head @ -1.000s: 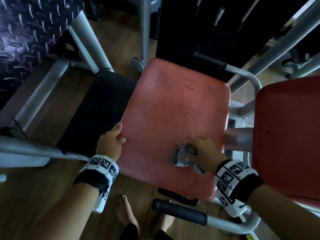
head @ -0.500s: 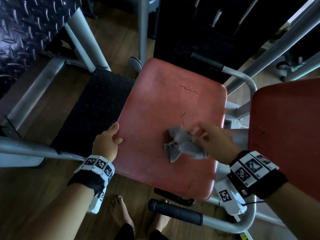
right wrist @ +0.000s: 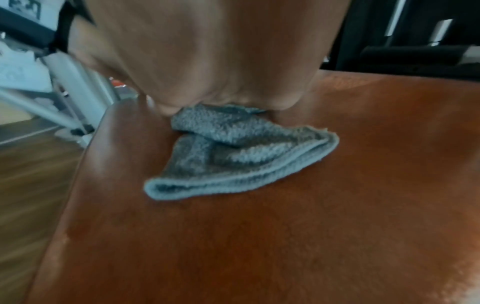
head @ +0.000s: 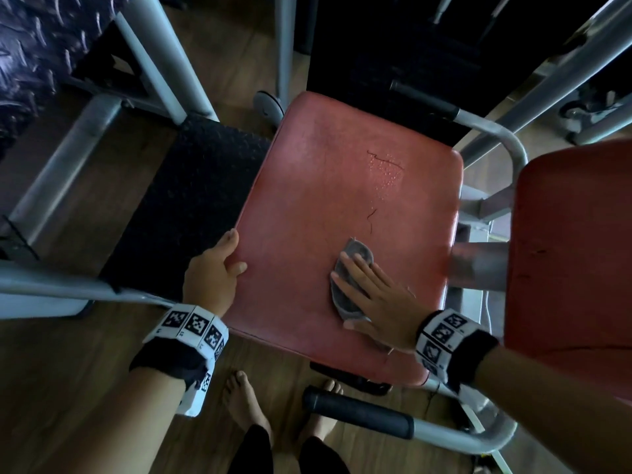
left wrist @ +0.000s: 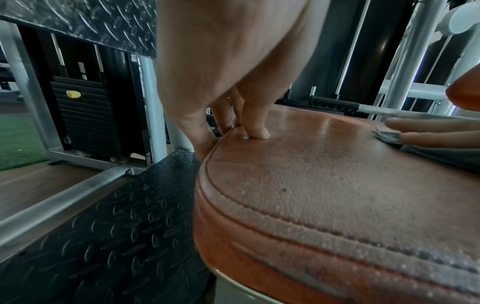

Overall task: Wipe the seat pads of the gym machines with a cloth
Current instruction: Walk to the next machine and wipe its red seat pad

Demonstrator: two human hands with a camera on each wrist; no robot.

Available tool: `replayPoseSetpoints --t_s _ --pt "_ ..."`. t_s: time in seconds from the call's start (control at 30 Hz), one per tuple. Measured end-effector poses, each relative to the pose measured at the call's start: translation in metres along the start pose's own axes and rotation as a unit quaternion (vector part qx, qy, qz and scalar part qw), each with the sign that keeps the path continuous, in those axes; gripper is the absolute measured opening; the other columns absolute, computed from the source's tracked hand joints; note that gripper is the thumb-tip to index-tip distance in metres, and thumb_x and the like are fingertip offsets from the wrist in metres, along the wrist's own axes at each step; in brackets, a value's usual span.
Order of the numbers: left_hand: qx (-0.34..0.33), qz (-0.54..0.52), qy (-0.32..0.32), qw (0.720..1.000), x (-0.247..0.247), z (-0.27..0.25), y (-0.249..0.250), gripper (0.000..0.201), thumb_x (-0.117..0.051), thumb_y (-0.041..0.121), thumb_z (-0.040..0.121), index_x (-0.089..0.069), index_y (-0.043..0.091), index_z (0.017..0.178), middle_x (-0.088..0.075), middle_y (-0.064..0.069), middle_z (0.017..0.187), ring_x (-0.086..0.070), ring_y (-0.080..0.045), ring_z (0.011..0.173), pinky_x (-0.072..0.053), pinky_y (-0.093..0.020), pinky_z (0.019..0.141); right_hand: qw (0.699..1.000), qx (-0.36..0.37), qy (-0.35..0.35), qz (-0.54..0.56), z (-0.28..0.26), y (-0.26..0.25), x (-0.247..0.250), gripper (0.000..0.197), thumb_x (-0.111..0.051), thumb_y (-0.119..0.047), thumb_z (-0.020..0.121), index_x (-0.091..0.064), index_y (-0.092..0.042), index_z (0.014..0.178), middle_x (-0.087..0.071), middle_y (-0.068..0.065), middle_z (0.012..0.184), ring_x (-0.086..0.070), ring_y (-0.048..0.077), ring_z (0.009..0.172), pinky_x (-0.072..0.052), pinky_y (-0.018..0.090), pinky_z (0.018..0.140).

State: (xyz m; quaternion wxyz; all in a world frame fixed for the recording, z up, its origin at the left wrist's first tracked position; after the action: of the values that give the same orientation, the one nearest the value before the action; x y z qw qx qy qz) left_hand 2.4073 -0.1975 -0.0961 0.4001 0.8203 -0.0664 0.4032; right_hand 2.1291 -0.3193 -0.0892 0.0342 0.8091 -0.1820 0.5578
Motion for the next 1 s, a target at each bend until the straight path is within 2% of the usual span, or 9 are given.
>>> replayPoseSetpoints --t_s 0.1,0.23,0.37,0.53,0.67,0.77,0.87,0.93,1.0 --pt "0.001 -0.006 -0.007 1.000 0.000 0.002 -0.002 0.060 -0.066 0.012 0.089 -0.043 0.024 0.143 -0.044 0.007 0.147 -0.045 -0.020 0.133 -0.034 -0.033 0.111 1.000 0.002 -0.023 -0.008 0.002 0.000 -0.007 0.078 -0.023 -0.061 0.096 -0.005 -0.013 0.154 0.000 0.012 0.161 0.000 0.032 0.147 -0.008 0.046 0.118" --pt "0.003 -0.007 -0.017 1.000 0.002 0.004 -0.002 0.061 -0.067 0.013 0.088 -0.043 0.024 0.143 -0.045 0.008 0.146 -0.045 -0.022 0.134 -0.035 -0.037 0.112 0.993 0.074 -0.079 -0.047 -0.037 0.005 -0.016 0.079 -0.031 -0.062 0.091 -0.014 -0.017 0.153 -0.013 0.011 0.160 -0.015 0.031 0.146 -0.021 0.050 0.115" --pt "0.005 -0.003 -0.021 1.000 0.002 0.003 -0.001 0.061 -0.065 0.013 0.090 -0.041 0.023 0.144 -0.043 0.006 0.147 -0.043 -0.023 0.135 -0.035 -0.037 0.112 0.983 0.100 -0.116 -0.099 -0.076 0.007 -0.026 0.084 -0.039 -0.066 0.083 -0.024 -0.020 0.152 -0.022 0.009 0.158 -0.026 0.029 0.143 -0.020 0.051 0.111" --pt "0.012 -0.001 -0.018 1.000 0.003 -0.001 0.003 0.060 -0.064 0.013 0.091 -0.040 0.025 0.145 -0.045 0.004 0.146 -0.044 -0.025 0.134 -0.036 -0.038 0.109 0.979 0.135 -0.112 -0.107 -0.071 0.002 -0.034 0.089 -0.053 -0.063 0.081 -0.018 -0.024 0.153 -0.018 0.007 0.159 -0.014 0.029 0.145 -0.014 0.050 0.118" --pt "-0.003 -0.002 -0.017 1.000 0.004 -0.002 0.003 0.060 -0.063 0.014 0.091 -0.040 0.024 0.145 -0.043 0.007 0.147 -0.044 -0.023 0.133 -0.036 -0.036 0.108 0.977 0.152 -0.105 -0.103 -0.032 0.000 -0.022 0.081 -0.032 -0.065 0.087 -0.011 -0.024 0.154 -0.011 0.008 0.160 -0.011 0.030 0.147 -0.009 0.050 0.119" --pt "-0.007 -0.013 -0.018 1.000 0.003 0.000 0.000 0.060 -0.064 0.014 0.090 -0.041 0.024 0.145 -0.043 0.008 0.147 -0.045 -0.019 0.133 -0.036 -0.031 0.107 0.984 0.137 -0.054 -0.097 0.014 0.006 -0.008 0.078 -0.026 -0.064 0.091 -0.004 -0.024 0.154 -0.003 0.010 0.161 -0.005 0.030 0.148 -0.006 0.052 0.117" --pt "-0.007 -0.030 -0.017 0.999 0.003 0.001 -0.003 0.061 -0.065 0.013 0.090 -0.041 0.024 0.145 -0.043 0.009 0.146 -0.045 -0.017 0.133 -0.035 -0.029 0.107 0.991 0.086 -0.024 -0.097 0.067 0.029 0.010 0.076 -0.019 -0.064 0.094 0.001 -0.022 0.153 -0.007 0.012 0.160 -0.008 0.031 0.147 -0.016 0.057 0.116" --pt "-0.010 -0.041 -0.017 0.999 0.002 0.002 -0.004 0.061 -0.066 0.013 0.089 -0.042 0.023 0.144 -0.043 0.008 0.146 -0.044 -0.016 0.133 -0.033 -0.027 0.107 0.994 0.052 -0.017 -0.098 0.103 0.045 0.034 0.075 0.001 -0.065 0.092 0.006 -0.022 0.153 -0.005 0.013 0.160 -0.004 0.032 0.147 -0.019 0.061 0.113" --pt "-0.013 -0.044 -0.016 0.999 0.003 0.002 -0.005 0.061 -0.065 0.012 0.089 -0.041 0.024 0.145 -0.043 0.009 0.146 -0.044 -0.016 0.133 -0.035 -0.030 0.109 0.989 0.047 -0.049 -0.131 0.137 0.065 0.056 0.072 0.017 -0.062 0.087 0.007 -0.029 0.150 0.006 0.013 0.161 0.008 0.034 0.147 -0.001 0.069 0.112"
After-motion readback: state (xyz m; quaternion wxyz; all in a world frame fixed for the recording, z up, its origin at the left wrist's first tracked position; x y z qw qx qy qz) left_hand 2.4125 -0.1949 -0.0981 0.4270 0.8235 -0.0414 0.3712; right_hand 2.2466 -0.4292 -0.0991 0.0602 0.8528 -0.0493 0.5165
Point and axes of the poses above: each hand's wrist, its own z-axis towards the middle knuckle, its own x-axis out of the back of the hand, y = z × x, the point moved 1 cm from there along z, towards the middle knuckle
